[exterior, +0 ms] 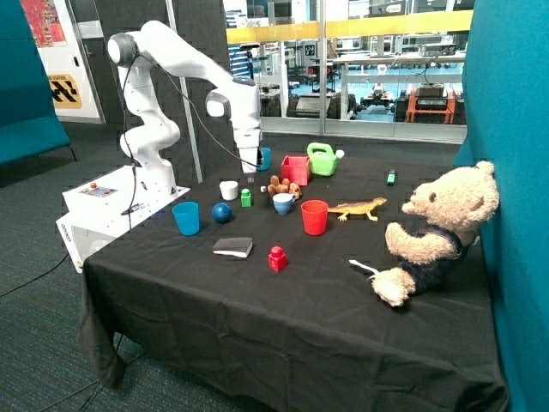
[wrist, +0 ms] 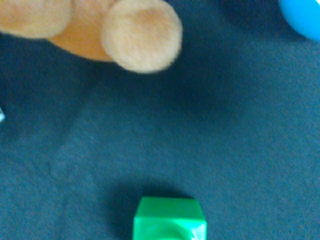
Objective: Put the ball in the red pot
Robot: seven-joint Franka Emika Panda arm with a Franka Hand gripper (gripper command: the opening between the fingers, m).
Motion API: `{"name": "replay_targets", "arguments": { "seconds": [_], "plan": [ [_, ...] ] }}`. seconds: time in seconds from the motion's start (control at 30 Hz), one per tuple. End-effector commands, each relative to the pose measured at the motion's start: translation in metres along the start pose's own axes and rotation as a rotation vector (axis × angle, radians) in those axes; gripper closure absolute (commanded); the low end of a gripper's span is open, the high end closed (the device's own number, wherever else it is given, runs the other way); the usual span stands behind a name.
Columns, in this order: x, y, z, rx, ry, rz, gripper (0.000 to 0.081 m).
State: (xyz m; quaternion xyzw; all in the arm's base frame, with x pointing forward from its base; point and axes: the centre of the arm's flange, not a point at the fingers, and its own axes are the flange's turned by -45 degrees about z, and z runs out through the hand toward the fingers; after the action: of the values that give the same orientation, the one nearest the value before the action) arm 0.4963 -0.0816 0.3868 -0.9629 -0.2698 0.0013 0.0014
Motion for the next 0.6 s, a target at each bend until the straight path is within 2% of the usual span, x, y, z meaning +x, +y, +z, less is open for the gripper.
{"name": "replay_targets", "arguments": {
  "seconds": [0.0, 0.3, 0.57],
  "plan": [
    [-0.015, 0.018, 0.003, -0.0034, 0.0017, -0.001, 0.0000],
    [-0.031, 0.029, 0.017, -0.0034, 0.0018, 0.013, 0.0000],
    [-0.031, 0.040, 0.025, -0.0034, 0.0018, 0.030, 0.0000]
  ]
}}
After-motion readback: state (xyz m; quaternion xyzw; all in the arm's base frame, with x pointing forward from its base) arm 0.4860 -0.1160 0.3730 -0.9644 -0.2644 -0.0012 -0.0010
